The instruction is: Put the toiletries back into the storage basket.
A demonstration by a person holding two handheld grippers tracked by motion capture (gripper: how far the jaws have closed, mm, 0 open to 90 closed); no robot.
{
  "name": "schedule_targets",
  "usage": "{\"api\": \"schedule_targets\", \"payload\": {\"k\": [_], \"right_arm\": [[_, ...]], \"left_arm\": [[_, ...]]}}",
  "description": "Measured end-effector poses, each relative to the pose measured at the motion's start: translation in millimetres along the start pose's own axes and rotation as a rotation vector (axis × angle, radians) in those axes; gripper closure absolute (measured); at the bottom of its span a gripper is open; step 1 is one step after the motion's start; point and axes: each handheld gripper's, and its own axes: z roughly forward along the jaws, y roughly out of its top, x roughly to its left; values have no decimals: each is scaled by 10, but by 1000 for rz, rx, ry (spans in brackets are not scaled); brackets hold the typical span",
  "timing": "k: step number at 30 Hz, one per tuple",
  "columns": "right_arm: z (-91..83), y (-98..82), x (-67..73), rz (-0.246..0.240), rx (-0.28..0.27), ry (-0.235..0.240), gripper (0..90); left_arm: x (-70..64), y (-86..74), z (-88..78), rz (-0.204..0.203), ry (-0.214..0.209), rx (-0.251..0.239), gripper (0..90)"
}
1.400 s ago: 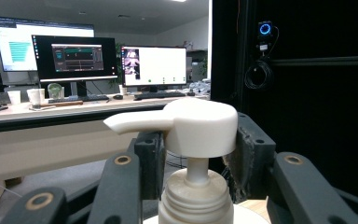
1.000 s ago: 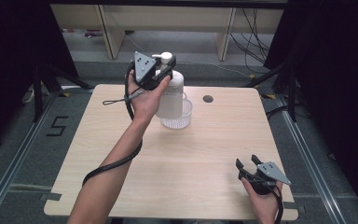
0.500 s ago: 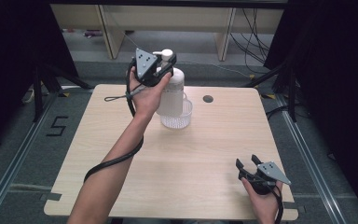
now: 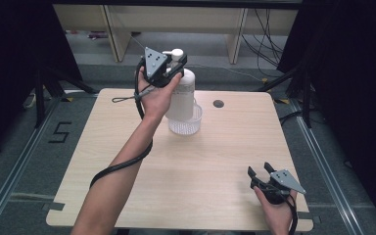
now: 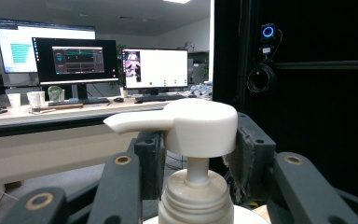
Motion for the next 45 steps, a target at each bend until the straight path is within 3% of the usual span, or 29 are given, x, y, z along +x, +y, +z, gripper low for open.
{"api": "schedule_targets", "payload": {"k": [2, 18, 37, 38, 41, 42, 45], "right_arm": [[-6, -3, 23, 34, 12, 7, 348], [-10, -2, 24, 39, 14, 11, 349], [-8, -3, 20, 36, 10, 10, 348], [-6, -1, -9, -4, 4, 7, 348], [-6, 2, -14, -7, 5, 7, 348], [-1, -4, 7, 19, 4, 7, 348], [-3, -5, 16, 29, 5, 9, 348]], "left_arm": [[-6, 3, 13, -1, -1, 0, 591], [9, 2, 136, -6, -8, 12, 591], [-3, -82, 289, -6, 1, 48, 591], [-5, -84, 295, -5, 1, 49, 591], [-8, -98, 318, -7, -6, 54, 591], [-8, -103, 324, -3, 2, 58, 591], [-8, -118, 348, -6, -3, 62, 591]]}}
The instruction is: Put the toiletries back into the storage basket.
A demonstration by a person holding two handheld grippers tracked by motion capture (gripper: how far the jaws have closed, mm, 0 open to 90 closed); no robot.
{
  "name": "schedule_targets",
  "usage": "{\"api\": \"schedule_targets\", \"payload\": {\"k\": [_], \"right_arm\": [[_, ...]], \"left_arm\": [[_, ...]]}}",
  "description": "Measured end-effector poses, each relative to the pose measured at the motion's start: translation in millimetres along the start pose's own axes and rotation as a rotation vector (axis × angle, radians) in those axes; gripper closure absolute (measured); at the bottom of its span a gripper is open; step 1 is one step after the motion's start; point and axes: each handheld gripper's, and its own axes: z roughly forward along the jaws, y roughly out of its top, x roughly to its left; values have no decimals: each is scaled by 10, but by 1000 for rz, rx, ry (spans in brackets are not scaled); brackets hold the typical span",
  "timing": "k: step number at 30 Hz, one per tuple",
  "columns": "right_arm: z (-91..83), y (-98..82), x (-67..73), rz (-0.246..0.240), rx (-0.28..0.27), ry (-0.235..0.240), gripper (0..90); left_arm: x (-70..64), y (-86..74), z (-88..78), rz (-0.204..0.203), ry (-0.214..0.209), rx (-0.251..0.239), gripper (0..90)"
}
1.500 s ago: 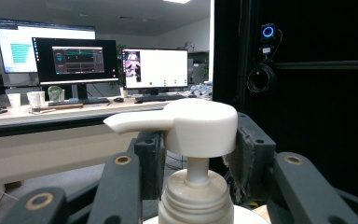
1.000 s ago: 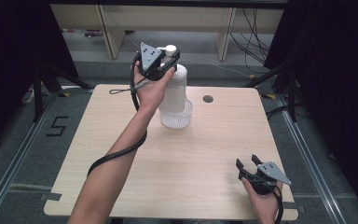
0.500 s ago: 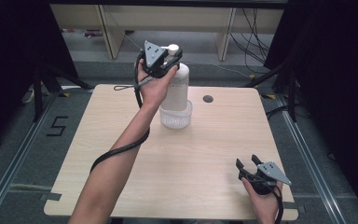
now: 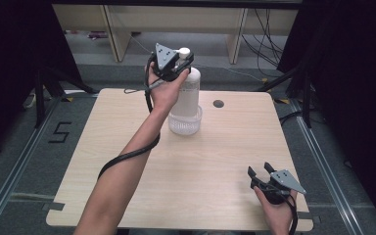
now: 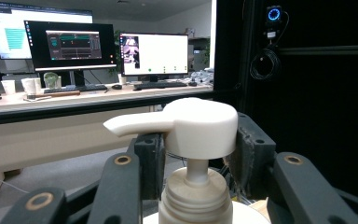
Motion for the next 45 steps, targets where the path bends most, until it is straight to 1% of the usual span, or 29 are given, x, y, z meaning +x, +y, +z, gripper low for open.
{"api": "schedule_targets", "payload": {"k": [1, 2, 3, 5, 6, 7, 8, 9, 10, 11, 12, 15, 16, 17, 18, 19, 20, 21, 22, 27, 29, 36, 37, 39, 41, 44, 45], "right_arm": [[0, -1, -1, -1, -1, -2, 348], [-3, 8, -30, -37, -1, -2, 348], [-1, 8, -32, -35, -2, 1, 348], [0, 0, -1, 0, 0, -1, 348], [0, 0, -1, 0, 0, -1, 348], [0, 0, -1, -1, 0, -1, 347], [0, 0, -1, -1, 0, -1, 347], [0, -1, -1, -2, -1, -1, 348], [0, -1, -1, -2, -1, -1, 348], [0, 6, -32, -43, -3, -2, 348], [0, 6, -32, -42, -4, -1, 347], [-2, 5, -26, -37, 0, 1, 347], [-5, 6, -25, -38, 1, -5, 347], [6, 0, -26, -37, -19, -5, 347], [6, 0, -27, -38, -20, -5, 347], [-7, 5, -24, -34, 0, -5, 346], [-7, 5, -24, -34, 0, -5, 346], [-10, 4, -9, -11, 5, -2, 346], [-2, 4, -27, -40, 0, -10, 346], [-5, 4, -25, -38, -1, -5, 346], [-6, 4, -26, -44, 3, -7, 346], [-3, 3, -24, -42, 1, -6, 345], [-7, 3, -18, -34, 7, -2, 345], [-7, 4, -24, -43, 4, -7, 345], [-12, 5, -6, -18, 11, 3, 345], [-6, 3, -11, -30, 9, -5, 345], [-14, 6, -3, -15, 12, 5, 345]], "left_arm": [[0, -4, 1, 0, 7, 4, 591], [-6, -12, 7, -15, 2, 10, 591], [3, -13, 13, -4, 7, 6, 591], [9, -19, 20, -3, 10, 8, 591], [2, -28, 25, -20, 7, 14, 591], [14, -34, 32, -6, 13, 13, 591], [14, -34, 32, -6, 13, 13, 591], [10, -43, 37, -16, 10, 20, 591], [18, -45, 42, -5, 15, 17, 591], [21, -51, 47, -4, 15, 20, 591], [33, -49, 61, 12, 7, 11, 591], [32, -58, 74, 17, 6, 13, 591], [27, -63, 79, 14, 6, 15, 591], [11, -71, 74, -4, 14, 25, 590], [26, -72, 88, 16, 5, 19, 591], [24, -78, 94, 16, 5, 18, 590], [21, -84, 97, 12, 6, 20, 590], [23, -88, 101, 15, 5, 23, 590], [23, -93, 105, 17, 5, 23, 590], [25, -122, 117, 19, 8, 32, 590], [28, -136, 122, 21, 7, 38, 590], [33, -196, 137, 17, 7, 52, 590], [35, -209, 137, 18, 7, 57, 590], [35, -218, 136, 18, 8, 59, 590], [33, -231, 136, 17, 8, 62, 590], [37, -258, 138, 19, 8, 67, 590], [37, -267, 138, 18, 9, 70, 590]]}}
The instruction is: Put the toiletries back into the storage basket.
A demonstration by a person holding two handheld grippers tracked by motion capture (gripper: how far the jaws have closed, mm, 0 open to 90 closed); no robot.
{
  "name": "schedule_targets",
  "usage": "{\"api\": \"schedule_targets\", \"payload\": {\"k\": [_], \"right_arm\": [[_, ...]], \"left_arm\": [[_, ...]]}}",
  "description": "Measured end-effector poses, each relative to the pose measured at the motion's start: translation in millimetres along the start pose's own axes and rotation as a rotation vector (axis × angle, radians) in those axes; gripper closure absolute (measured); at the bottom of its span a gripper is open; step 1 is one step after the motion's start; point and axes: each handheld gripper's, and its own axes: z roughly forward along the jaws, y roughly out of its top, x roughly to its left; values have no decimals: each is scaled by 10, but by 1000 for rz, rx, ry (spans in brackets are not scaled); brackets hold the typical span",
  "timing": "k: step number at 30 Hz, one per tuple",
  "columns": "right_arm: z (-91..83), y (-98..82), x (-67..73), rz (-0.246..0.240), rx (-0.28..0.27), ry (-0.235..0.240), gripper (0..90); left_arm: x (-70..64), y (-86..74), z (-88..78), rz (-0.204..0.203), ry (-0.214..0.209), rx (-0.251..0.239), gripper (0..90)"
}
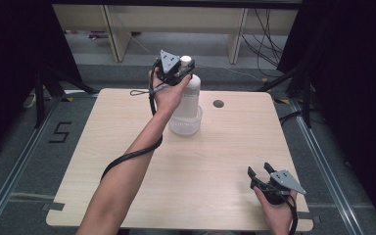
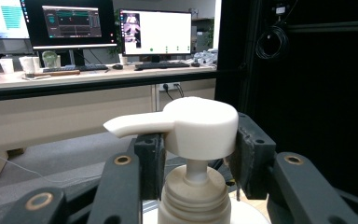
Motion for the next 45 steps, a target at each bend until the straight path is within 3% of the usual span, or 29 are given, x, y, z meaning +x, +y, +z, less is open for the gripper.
{"api": "schedule_targets", "payload": {"k": [15, 16, 17, 18, 20, 22, 27, 31, 45], "right_arm": [[9, 0, -6, -11, -1, 4, 343], [13, -2, -21, -34, -13, -17, 343], [13, -2, -21, -34, -13, -17, 343], [12, -6, 4, -1, -11, -17, 343], [3, -1, 1, 2, 1, 0, 343], [19, -5, -8, -19, -23, 2, 344], [23, -6, -9, -18, -27, 4, 343], [13, 2, -8, -17, -3, 4, 343], [10, 0, -17, -35, -5, -8, 343]], "left_arm": [[-4, -129, 20, -2, 0, 23, 590], [-7, -139, 20, -6, 1, 24, 590], [-5, -148, 20, -6, 1, 26, 590], [-3, -159, 21, -6, 1, 27, 590], [-1, -183, 23, -5, 1, 34, 590], [-2, -203, 25, -6, 1, 39, 590], [-8, -257, 36, -6, -1, 50, 590], [-9, -293, 42, -7, -2, 57, 590], [-19, -423, 59, -7, -1, 80, 589]]}}
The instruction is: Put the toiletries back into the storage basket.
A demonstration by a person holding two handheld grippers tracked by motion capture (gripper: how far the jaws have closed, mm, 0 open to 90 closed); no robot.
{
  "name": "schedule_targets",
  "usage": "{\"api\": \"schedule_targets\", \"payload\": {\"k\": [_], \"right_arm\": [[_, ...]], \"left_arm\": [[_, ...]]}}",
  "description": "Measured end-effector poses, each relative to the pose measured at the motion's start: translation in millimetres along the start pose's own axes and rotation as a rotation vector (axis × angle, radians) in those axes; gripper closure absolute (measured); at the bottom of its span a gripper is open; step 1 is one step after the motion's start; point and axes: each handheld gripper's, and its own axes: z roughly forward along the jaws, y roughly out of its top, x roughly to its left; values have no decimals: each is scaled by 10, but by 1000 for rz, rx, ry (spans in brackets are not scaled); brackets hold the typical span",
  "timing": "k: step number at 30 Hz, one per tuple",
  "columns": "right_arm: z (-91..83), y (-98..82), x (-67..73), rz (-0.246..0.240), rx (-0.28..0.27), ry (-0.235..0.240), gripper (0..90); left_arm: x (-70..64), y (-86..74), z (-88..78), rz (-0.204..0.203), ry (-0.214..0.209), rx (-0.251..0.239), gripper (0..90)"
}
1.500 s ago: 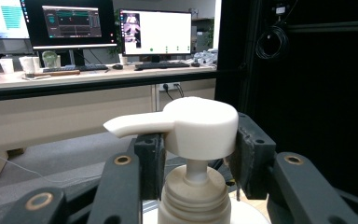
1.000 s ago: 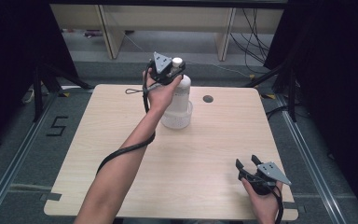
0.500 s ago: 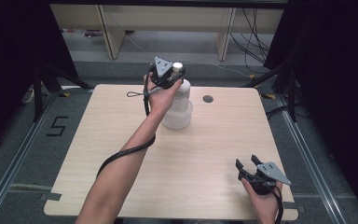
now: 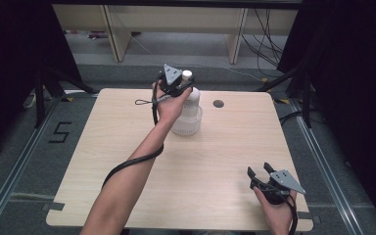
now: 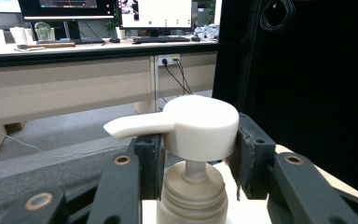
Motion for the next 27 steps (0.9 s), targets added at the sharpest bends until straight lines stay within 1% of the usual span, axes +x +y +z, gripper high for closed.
{"api": "schedule_targets", "payload": {"k": [2, 10, 11, 13, 15, 20, 21, 22, 23, 24, 27], "right_arm": [[-6, 3, 6, 9, 5, 3, 343], [-5, 3, 6, 7, 5, 4, 342], [0, 1, 0, 3, -3, 12, 342], [1, 0, 1, 2, -3, 12, 342], [11, -5, 7, 6, -24, 3, 340], [4, -1, 8, 2, -10, 8, 340], [2, -1, 7, -3, -4, 3, 340], [2, -1, 7, -3, -4, 3, 340], [10, -4, 11, 7, -21, 4, 340], [10, -5, 7, 5, -22, 3, 339], [3, -2, 4, 3, -10, 8, 339]], "left_arm": [[-1, -6, 2, -3, -1, -2, 589], [-4, -22, -3, 5, 5, -1, 588], [-2, -26, -3, 6, 6, -1, 588], [8, -35, -2, 5, 8, 0, 588], [12, -48, -2, 1, 7, 1, 588], [5, -77, 5, 5, 2, 2, 588], [2, -82, 8, 3, 1, 3, 588], [-1, -88, 12, 1, 0, 3, 588], [-1, -96, 15, 2, -1, 5, 587], [-2, -101, 18, 2, -2, 6, 587], [-5, -125, 22, 2, -4, 2, 587]]}}
